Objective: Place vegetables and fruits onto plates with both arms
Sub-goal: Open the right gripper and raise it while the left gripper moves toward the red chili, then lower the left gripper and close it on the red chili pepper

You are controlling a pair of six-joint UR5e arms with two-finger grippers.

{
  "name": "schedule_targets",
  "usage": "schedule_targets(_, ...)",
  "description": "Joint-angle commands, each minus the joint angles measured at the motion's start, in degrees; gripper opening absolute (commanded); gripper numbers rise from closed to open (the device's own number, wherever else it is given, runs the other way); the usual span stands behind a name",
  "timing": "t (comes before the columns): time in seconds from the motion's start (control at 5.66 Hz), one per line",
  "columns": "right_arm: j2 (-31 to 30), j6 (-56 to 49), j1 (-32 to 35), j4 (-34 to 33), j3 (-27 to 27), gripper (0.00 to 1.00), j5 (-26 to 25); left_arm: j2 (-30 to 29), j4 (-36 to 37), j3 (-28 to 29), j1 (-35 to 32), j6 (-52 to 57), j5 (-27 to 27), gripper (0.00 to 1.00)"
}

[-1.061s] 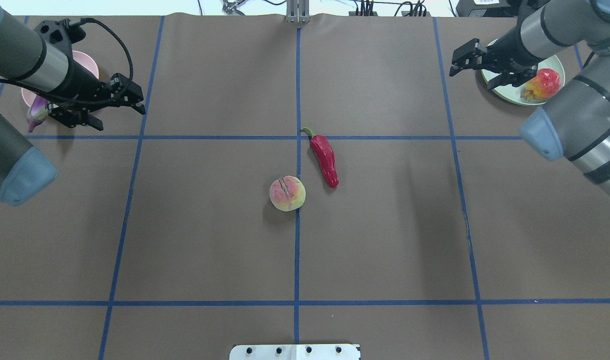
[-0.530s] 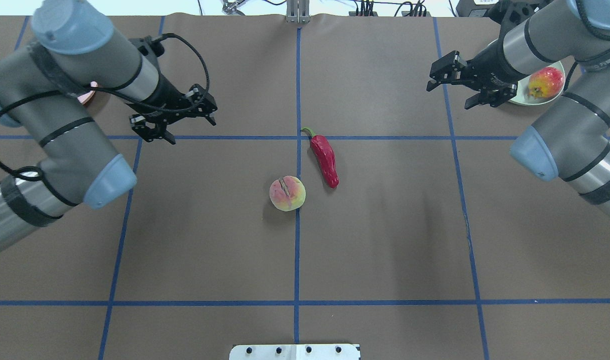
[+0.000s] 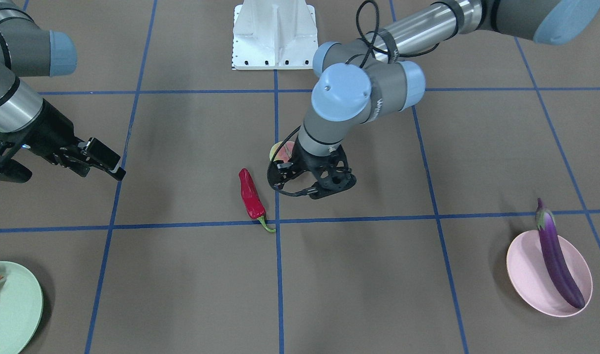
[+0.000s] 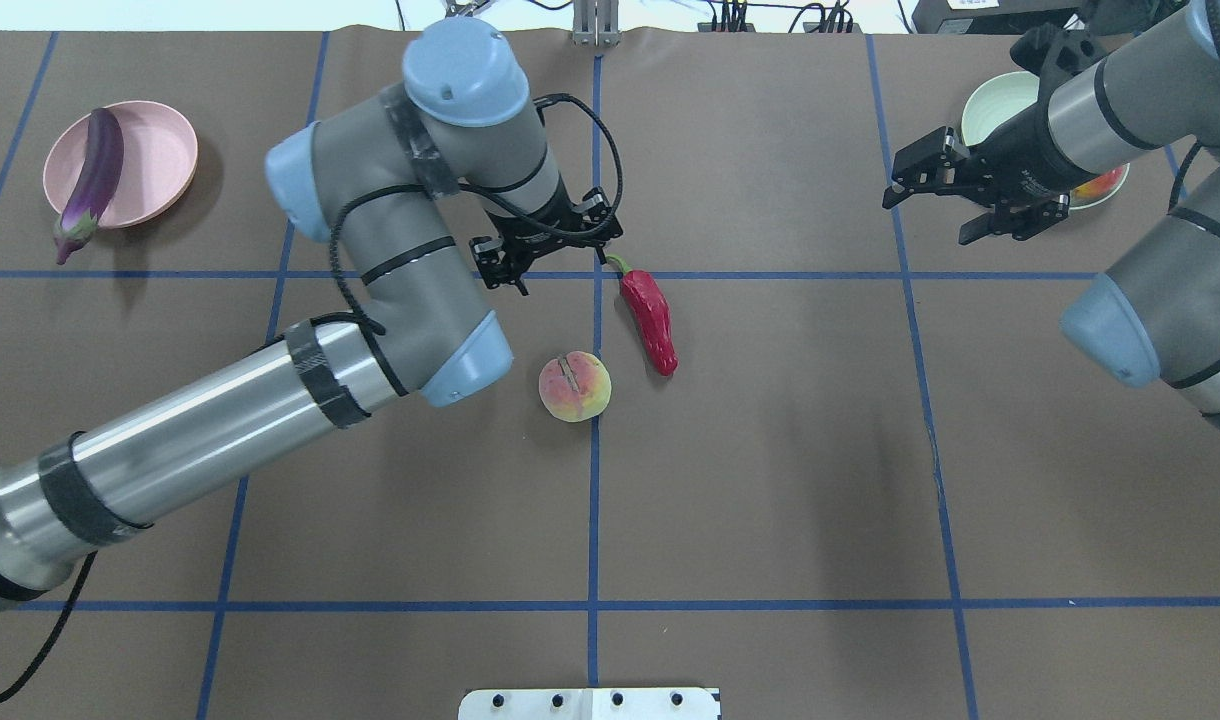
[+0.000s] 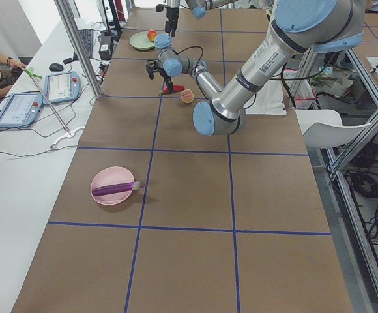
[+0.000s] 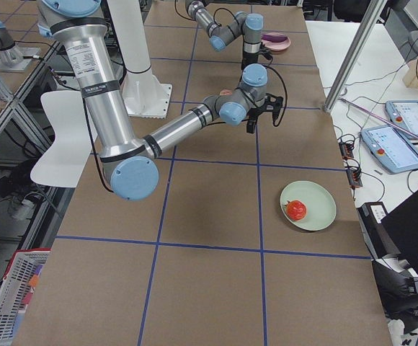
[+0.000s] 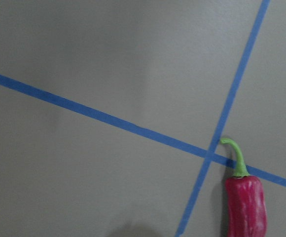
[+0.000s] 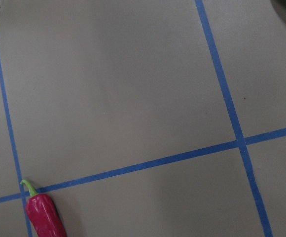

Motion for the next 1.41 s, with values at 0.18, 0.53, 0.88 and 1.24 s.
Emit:
schedule_targets(0.18, -1.7, -1.4, 0.9, 0.2, 0.2, 1.0, 0.0, -8.0, -8.4, 15.3, 4.0, -0.1, 3.7, 1.0)
schedule_targets(0.53, -1.7, -1.4, 0.9, 0.2, -0.4, 1.0, -0.3, -11.0, -9.3, 20.1, 5.3, -0.3, 7.4, 1.0)
schedule_targets(0.88, -1.7, -1.5, 1.2, 0.2, -0.6, 1.0, -0.4, -10.9, -9.3, 20.8, 6.0, 0.0, 7.5, 0.88)
schedule_targets(1.24, -1.7, -1.5, 1.2, 0.2, -0.9, 1.0, -0.5, -10.9, -9.3, 20.9, 6.6, 0.0, 7.5, 0.32)
